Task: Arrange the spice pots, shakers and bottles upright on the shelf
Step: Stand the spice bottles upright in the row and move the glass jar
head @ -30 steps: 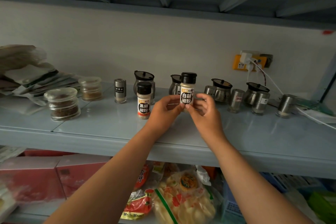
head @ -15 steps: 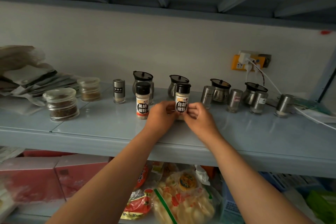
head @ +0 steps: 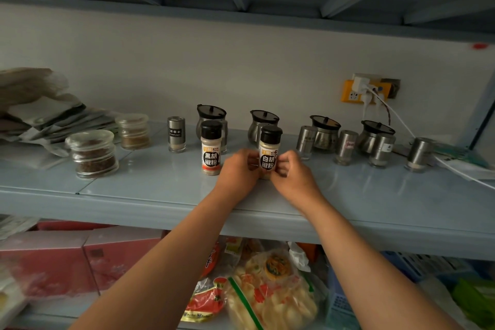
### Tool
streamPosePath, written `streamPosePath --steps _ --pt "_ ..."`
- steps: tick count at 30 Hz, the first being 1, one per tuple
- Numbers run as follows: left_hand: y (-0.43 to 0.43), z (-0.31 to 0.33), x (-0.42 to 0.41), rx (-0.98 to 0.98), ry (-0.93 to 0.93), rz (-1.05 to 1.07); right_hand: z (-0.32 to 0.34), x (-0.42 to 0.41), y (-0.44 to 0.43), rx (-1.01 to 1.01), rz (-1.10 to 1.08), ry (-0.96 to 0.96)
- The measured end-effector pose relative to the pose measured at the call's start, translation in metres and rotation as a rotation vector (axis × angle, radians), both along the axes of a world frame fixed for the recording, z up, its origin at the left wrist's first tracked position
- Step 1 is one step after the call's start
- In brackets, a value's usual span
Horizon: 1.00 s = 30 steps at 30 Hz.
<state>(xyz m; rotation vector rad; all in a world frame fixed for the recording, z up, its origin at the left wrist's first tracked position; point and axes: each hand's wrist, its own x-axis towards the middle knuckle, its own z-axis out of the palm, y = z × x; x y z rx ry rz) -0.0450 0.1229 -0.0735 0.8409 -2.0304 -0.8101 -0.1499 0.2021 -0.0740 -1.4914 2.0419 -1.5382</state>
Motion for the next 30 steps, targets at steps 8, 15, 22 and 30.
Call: streamPosePath --steps 8,15,22,30 --pt "0.002 0.001 0.001 0.0 -0.014 0.007 0.002 0.001 0.002 0.02 0.013 0.029" --pt "0.004 0.002 0.001 -0.008 -0.028 0.007 0.002 0.001 0.003 0.021 -0.019 0.041" --pt "0.009 0.004 0.01 -0.032 0.037 0.098 0.003 0.0 0.009 -0.114 -0.146 0.076" --pt "0.034 0.009 0.046 -0.207 0.082 0.028 0.01 0.037 0.016 -0.456 -0.111 0.455"
